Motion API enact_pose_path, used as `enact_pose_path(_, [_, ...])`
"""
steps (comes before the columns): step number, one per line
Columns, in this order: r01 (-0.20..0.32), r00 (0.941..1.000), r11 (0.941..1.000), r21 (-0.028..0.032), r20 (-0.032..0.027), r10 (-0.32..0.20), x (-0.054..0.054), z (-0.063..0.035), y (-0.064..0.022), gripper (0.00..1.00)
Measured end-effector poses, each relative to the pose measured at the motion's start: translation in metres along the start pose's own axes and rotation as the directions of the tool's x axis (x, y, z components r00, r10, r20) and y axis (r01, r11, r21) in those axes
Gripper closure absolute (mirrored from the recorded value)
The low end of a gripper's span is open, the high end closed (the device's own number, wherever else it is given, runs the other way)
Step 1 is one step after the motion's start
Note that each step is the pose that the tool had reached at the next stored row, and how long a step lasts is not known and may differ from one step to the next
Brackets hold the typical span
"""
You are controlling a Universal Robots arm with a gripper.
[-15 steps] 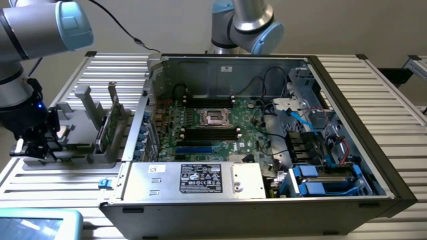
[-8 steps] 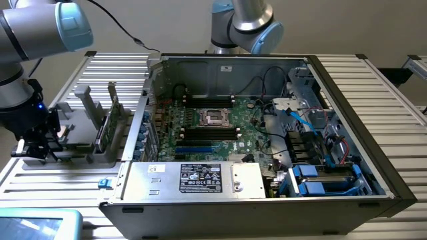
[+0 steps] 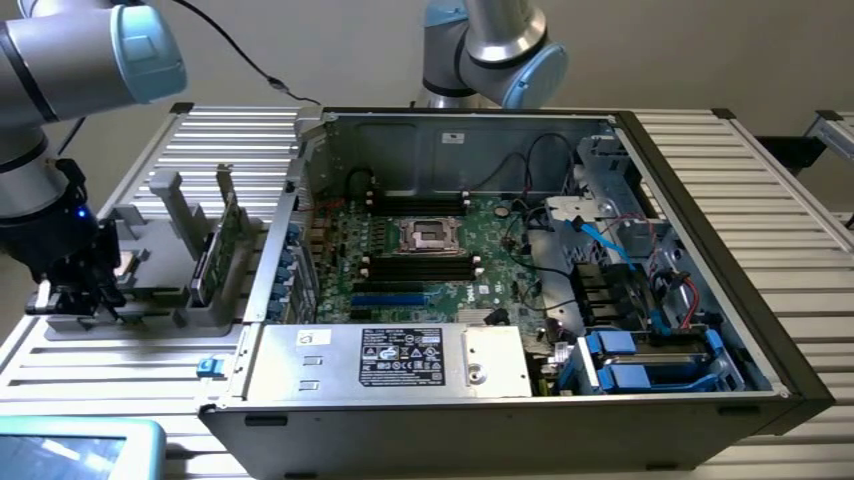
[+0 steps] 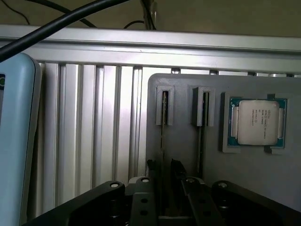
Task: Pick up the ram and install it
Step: 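Pick up the ram and move it above insertion slot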
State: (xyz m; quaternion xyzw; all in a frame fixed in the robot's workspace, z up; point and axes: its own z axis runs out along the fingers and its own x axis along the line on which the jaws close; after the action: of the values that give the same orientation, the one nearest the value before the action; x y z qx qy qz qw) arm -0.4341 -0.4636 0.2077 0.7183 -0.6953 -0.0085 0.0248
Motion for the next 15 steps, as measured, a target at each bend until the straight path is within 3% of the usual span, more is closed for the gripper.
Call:
enact_pose_path(12, [0.0, 1.0, 1.0, 0.003, -0.0003, 0.0, 0.0, 0.0026, 0.0003, 0.74])
enact_pose_path(14, [0.0, 1.0, 1.0, 0.003, -0.0003, 0.0, 0.0, 0.0027, 0.0003, 0.76])
enact_pose_path(15, [0.0, 1.0, 1.0, 0.0031, -0.0003, 0.0, 0.0, 0.0027, 0.0003, 0.84])
